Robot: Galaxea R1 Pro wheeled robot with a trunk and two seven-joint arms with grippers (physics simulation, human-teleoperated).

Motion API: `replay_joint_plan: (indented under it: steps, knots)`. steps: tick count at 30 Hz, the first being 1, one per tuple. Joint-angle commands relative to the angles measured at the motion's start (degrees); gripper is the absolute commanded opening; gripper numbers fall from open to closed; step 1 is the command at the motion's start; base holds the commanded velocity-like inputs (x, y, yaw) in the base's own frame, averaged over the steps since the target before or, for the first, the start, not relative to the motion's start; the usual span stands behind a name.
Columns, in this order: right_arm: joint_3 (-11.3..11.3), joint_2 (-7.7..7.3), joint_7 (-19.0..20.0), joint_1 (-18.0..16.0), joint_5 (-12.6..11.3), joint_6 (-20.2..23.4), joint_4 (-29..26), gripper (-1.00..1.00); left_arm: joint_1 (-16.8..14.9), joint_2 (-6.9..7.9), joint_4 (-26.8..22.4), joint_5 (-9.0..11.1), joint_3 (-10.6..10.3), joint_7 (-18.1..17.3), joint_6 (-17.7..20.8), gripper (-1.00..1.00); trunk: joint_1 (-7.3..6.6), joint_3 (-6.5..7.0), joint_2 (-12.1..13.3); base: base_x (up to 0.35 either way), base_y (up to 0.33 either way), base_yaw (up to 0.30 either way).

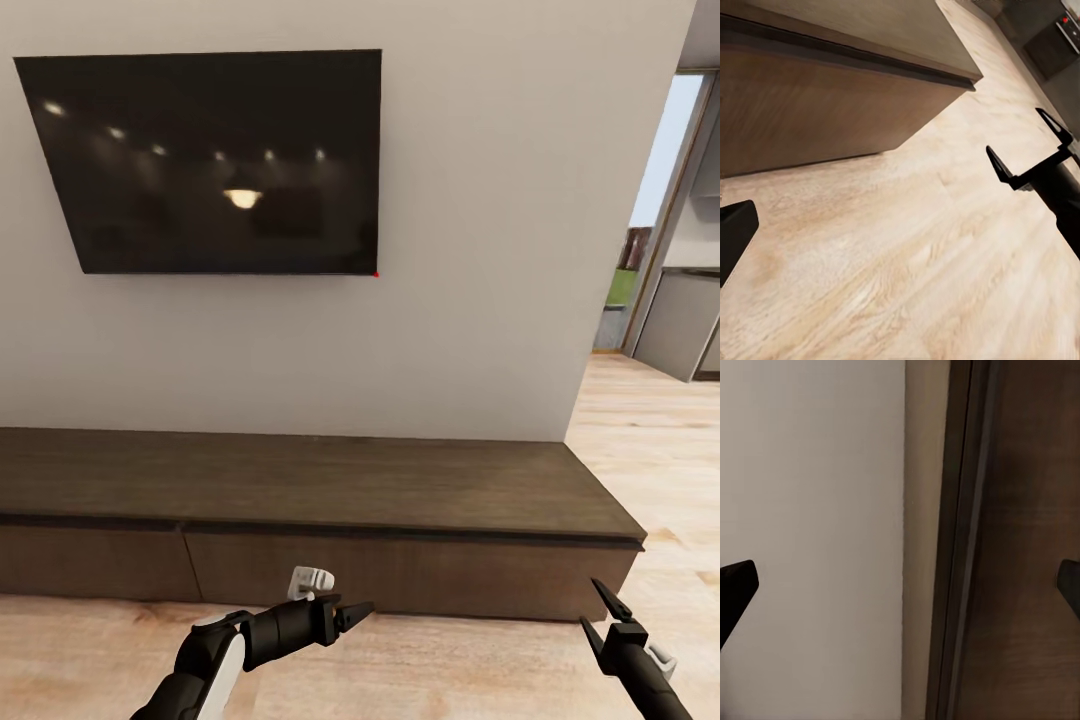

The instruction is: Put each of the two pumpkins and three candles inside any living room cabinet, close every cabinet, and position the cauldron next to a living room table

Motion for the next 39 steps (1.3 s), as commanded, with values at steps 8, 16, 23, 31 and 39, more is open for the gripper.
replay_joint_plan:
  steps: [8,16,23,31,39]
  knots:
    - [-0.14,-0.02,-0.06,-0.03,-0.48,1.01,0.04,1.0,-0.03,0.0,-0.2,0.32,0.02,0.01,0.31,1.0,0.01,-0.06,-0.02,0.102,0.0,0.0]
    - [-0.15,-0.54,-0.08,-0.03,-0.49,1.11,0.12,1.0,-0.03,0.01,-0.23,0.28,0.02,0.01,0.27,1.0,0.01,-0.06,-0.02,0.125,0.0,0.0]
    - [-0.15,-0.71,-0.08,-0.03,-0.44,1.12,0.2,1.0,-0.03,-0.01,-0.19,0.24,0.02,0.01,0.26,1.0,0.01,-0.06,-0.02,0.197,0.0,0.0]
    - [-0.15,-0.72,-0.08,-0.03,-0.47,1.12,0.21,1.0,-0.03,0.0,-0.22,0.23,0.01,0.01,0.26,1.0,0.01,-0.06,-0.02,0.094,-0.025,0.0]
    - [-0.15,-0.73,-0.08,-0.03,-0.42,1.12,0.21,1.0,-0.03,0.0,-0.22,0.23,0.02,0.01,0.26,1.0,0.01,-0.06,-0.02,0.035,-0.04,0.0]
